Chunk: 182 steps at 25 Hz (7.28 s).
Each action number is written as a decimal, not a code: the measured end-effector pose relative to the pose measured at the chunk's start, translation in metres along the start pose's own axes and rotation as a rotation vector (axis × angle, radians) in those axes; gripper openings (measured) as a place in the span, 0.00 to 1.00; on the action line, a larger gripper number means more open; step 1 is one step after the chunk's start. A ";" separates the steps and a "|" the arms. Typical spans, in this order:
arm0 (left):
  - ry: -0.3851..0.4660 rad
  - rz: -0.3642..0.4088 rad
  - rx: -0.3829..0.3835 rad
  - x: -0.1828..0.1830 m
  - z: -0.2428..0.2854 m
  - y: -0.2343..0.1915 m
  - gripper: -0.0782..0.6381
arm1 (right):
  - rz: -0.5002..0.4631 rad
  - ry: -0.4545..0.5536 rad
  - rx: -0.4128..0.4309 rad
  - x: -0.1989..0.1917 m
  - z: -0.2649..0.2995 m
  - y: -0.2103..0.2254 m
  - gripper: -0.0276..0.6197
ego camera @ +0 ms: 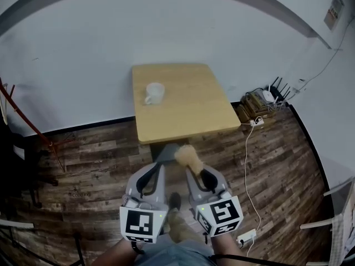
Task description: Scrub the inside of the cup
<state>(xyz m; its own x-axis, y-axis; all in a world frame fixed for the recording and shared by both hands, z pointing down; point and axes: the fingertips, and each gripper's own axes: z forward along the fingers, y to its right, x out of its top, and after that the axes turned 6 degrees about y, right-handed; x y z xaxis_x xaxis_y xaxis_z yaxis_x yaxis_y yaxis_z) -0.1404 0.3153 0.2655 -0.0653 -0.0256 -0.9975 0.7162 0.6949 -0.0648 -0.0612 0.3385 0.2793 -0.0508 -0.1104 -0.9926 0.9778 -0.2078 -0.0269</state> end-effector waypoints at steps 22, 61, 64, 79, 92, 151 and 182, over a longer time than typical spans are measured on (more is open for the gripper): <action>-0.067 0.148 0.148 0.012 0.174 -0.037 0.14 | 0.097 0.083 0.153 0.022 0.142 0.134 0.16; -0.093 0.106 0.266 -0.025 0.309 -0.279 0.14 | 0.074 -0.049 0.250 0.025 0.418 0.152 0.16; -0.091 0.057 0.282 -0.023 0.317 -0.292 0.14 | 0.065 -0.069 0.248 0.026 0.428 0.154 0.16; -0.147 0.012 0.161 -0.075 0.322 -0.270 0.14 | 0.125 -0.159 0.394 0.000 0.421 0.154 0.16; -0.199 0.088 -0.071 -0.164 0.331 -0.244 0.42 | 0.155 -0.228 0.452 -0.041 0.406 0.167 0.16; -0.516 0.239 -0.160 -0.219 0.348 -0.250 0.23 | 0.170 -0.299 0.474 -0.065 0.382 0.199 0.16; -0.683 0.519 -0.406 -0.180 0.409 -0.212 0.21 | -0.088 -0.539 0.976 -0.120 0.468 0.187 0.16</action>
<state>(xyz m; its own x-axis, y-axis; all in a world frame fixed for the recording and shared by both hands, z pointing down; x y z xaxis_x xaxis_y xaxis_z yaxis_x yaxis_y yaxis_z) 0.0036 -0.1211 0.4474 0.7064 0.0311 -0.7072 0.2369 0.9310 0.2775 0.0329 -0.1419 0.4490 -0.4250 -0.4154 -0.8042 0.3997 -0.8833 0.2451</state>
